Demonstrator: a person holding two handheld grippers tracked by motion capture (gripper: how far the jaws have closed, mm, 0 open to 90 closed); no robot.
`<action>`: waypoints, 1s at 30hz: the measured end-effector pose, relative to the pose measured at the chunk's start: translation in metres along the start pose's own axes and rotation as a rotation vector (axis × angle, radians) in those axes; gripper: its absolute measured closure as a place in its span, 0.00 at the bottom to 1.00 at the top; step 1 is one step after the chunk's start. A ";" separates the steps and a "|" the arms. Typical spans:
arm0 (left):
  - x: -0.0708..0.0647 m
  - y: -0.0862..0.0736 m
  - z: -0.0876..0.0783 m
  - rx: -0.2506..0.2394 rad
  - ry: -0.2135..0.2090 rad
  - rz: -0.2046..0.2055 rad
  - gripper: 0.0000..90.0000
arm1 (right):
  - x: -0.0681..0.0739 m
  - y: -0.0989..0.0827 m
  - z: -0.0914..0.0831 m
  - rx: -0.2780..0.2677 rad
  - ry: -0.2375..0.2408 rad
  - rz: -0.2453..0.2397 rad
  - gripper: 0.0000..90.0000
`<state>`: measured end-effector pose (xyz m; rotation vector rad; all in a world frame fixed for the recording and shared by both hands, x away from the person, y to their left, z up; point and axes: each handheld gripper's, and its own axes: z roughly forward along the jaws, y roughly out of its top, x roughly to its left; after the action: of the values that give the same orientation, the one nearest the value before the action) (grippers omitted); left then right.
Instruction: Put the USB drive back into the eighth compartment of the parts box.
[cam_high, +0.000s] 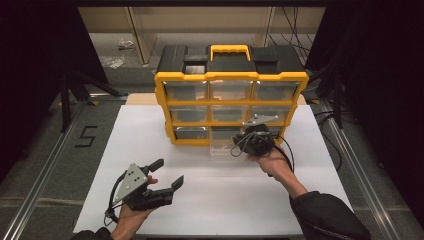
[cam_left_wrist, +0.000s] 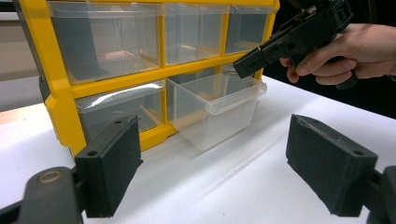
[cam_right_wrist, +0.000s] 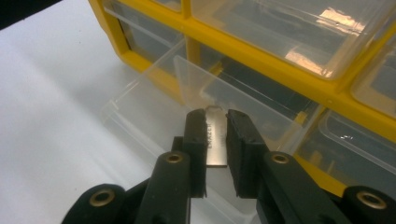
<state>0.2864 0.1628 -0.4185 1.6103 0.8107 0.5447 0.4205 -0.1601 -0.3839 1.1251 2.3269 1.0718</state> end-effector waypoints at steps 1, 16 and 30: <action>0.000 0.000 0.000 0.000 0.000 -0.001 0.20 | 0.000 0.000 0.000 0.003 0.001 -0.006 0.88; 0.000 0.000 0.000 -0.004 -0.004 -0.004 0.20 | 0.003 0.002 -0.002 -0.010 0.005 -0.012 0.69; 0.000 0.000 0.000 -0.005 -0.005 -0.003 0.19 | 0.011 0.006 -0.007 -0.039 0.030 -0.021 0.50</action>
<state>0.2863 0.1628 -0.4183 1.6054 0.8075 0.5399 0.4124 -0.1523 -0.3748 1.0750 2.3256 1.1290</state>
